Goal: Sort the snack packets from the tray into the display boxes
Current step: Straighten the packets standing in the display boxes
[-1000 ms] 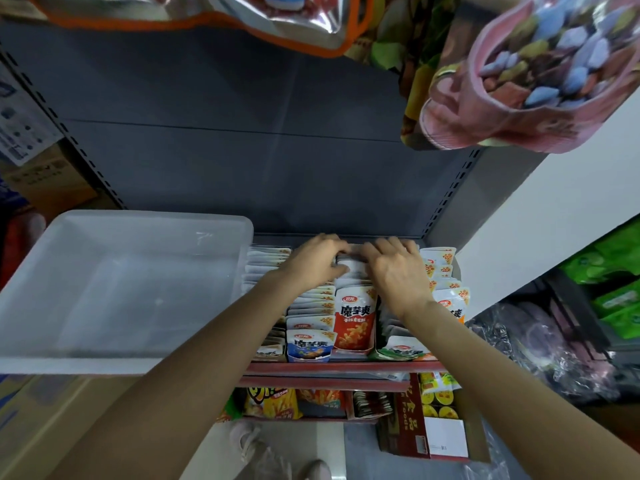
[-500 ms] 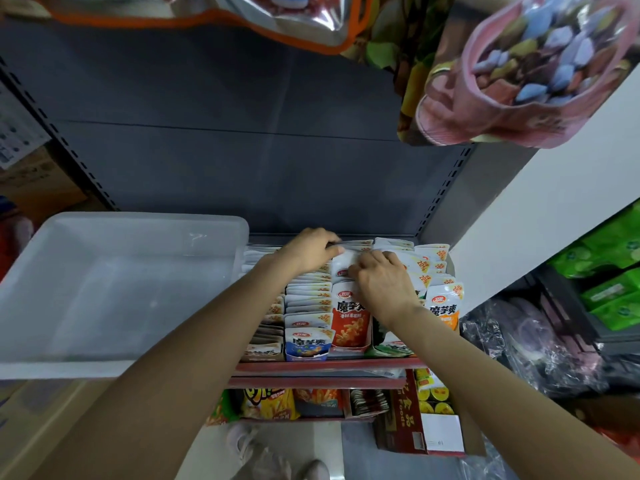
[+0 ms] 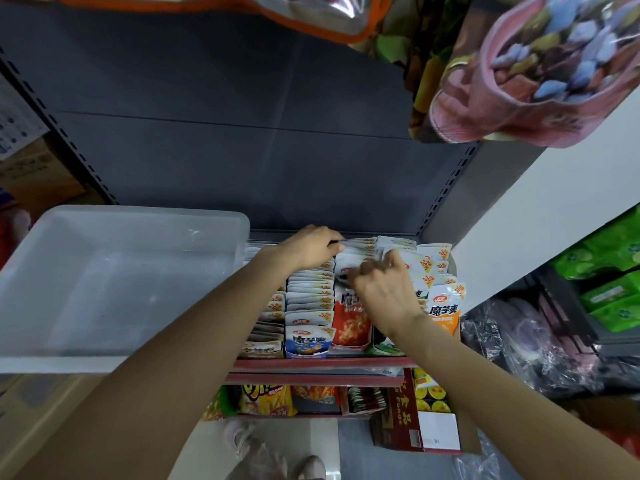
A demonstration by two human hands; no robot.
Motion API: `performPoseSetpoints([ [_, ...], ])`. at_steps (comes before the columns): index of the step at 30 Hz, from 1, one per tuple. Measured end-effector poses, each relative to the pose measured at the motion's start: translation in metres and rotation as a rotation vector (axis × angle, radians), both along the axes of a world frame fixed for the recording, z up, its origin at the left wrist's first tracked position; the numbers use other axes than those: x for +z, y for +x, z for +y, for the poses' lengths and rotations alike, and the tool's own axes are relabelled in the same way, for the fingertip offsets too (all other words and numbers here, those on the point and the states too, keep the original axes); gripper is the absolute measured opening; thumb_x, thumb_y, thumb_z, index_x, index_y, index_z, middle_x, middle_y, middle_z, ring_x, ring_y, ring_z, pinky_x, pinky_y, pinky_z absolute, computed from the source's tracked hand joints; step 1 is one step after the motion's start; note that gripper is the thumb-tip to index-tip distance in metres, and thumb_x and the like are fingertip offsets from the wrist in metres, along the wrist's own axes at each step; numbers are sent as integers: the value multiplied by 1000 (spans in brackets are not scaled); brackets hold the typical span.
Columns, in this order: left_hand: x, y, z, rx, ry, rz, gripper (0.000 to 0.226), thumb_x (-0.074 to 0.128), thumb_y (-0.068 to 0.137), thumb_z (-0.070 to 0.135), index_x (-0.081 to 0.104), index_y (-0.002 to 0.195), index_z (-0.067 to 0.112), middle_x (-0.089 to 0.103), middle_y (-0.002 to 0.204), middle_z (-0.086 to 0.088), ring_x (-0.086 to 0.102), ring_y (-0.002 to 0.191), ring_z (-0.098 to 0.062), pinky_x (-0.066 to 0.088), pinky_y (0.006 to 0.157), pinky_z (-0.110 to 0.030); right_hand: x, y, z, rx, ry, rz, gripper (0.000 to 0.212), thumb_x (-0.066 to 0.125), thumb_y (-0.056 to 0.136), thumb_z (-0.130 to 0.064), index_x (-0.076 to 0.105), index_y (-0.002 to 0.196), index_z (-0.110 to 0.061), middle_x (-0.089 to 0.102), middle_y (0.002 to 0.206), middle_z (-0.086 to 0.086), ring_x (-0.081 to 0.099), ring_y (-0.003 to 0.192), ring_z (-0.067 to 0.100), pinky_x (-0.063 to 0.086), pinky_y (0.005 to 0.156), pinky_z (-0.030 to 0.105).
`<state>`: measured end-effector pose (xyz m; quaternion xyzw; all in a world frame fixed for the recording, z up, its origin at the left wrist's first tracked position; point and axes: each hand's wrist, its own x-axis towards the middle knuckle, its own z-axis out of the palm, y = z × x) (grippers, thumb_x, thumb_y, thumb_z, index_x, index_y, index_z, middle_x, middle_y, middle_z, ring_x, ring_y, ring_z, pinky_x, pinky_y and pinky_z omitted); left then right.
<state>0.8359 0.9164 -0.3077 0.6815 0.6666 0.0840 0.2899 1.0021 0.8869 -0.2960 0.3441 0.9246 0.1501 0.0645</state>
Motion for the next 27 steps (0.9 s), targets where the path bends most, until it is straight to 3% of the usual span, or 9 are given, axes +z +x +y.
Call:
performPoseSetpoints([
  [3,-1,0,0,7,-6,12,38,40,100,29,50,134,14,56,132,-8,52,119,-25,40,97,-32,-4,0,4,35,-38,-24,30,52,87,-8,52,115,-16,63,102,2,59,96,25,29,91,37],
  [7,-2,2,-3,21,-2,-5,38,39,101,29,49,134,14,56,131,-10,51,119,-25,40,98,-34,-1,2,15,-56,-193,-36,40,58,88,-31,48,126,-22,58,118,3,54,110,24,31,94,37],
  [11,-2,2,-4,19,3,-3,38,39,101,28,49,134,12,56,131,-9,51,119,-25,40,98,-33,-7,-4,11,-42,-202,-92,46,62,84,-42,47,123,-23,67,106,1,57,105,25,30,95,37],
  [16,-2,3,-5,17,4,10,39,38,101,28,48,135,13,55,134,-9,50,122,-26,39,100,-33,-16,-6,6,-6,-166,-56,34,60,86,-35,52,114,-18,68,99,2,61,96,23,28,99,38],
  [20,-1,2,-5,11,6,17,39,39,101,28,48,135,12,54,134,-10,49,122,-27,39,100,-33,-24,-9,13,-3,-9,-26,46,88,49,-38,65,85,-19,69,73,-1,66,69,19,42,75,31],
  [24,-3,1,-6,16,5,12,40,38,101,28,46,136,12,52,136,-10,48,123,-27,38,101,-33,-31,-3,17,56,-84,-57,47,63,84,-22,45,128,-15,59,119,5,57,110,25,35,94,34],
  [27,-5,0,-9,45,-5,-44,43,40,100,31,41,140,15,46,142,-8,45,128,-23,35,103,-31,-25,1,17,44,-131,16,50,62,85,-22,43,131,-16,54,124,6,53,114,26,35,95,33],
])
